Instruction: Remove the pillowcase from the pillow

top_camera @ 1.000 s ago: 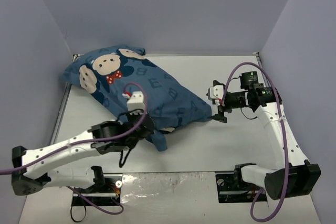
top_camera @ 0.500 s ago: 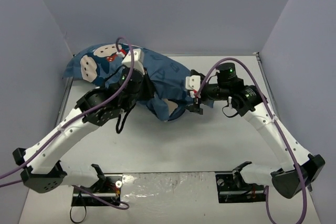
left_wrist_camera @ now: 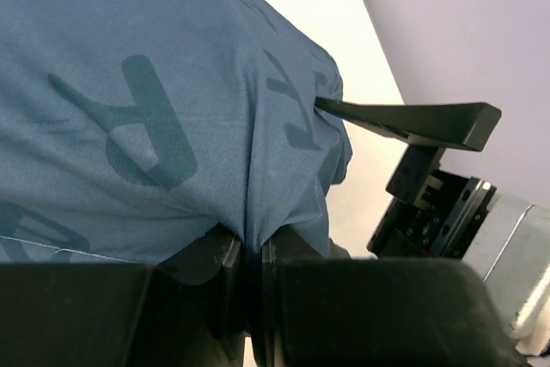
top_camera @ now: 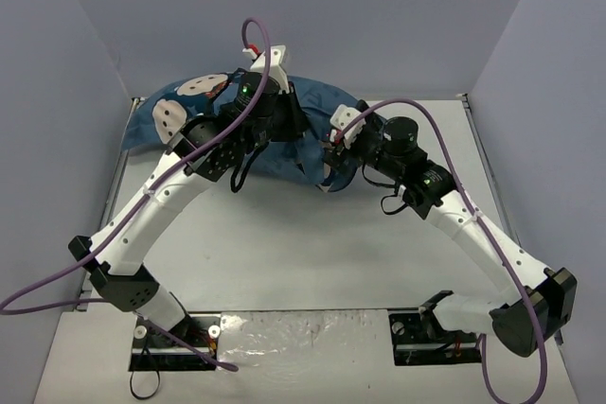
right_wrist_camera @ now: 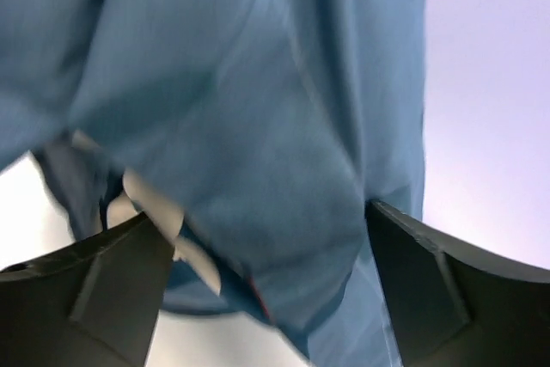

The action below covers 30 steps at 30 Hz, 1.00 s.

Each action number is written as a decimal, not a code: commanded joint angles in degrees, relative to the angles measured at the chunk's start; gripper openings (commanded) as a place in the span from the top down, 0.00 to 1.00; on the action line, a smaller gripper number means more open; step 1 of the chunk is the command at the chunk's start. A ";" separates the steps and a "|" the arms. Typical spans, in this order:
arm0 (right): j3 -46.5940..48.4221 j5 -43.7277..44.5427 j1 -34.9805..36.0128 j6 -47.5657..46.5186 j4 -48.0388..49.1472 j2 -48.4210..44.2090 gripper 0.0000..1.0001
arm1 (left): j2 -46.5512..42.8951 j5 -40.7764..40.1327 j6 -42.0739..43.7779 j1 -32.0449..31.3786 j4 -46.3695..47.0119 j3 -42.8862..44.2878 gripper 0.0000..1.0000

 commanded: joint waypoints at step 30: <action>5.78 -27.52 -18.67 51.10 19.21 5.83 1.00 | -34.54 -14.32 -21.86 18.12 2.47 -41.07 0.03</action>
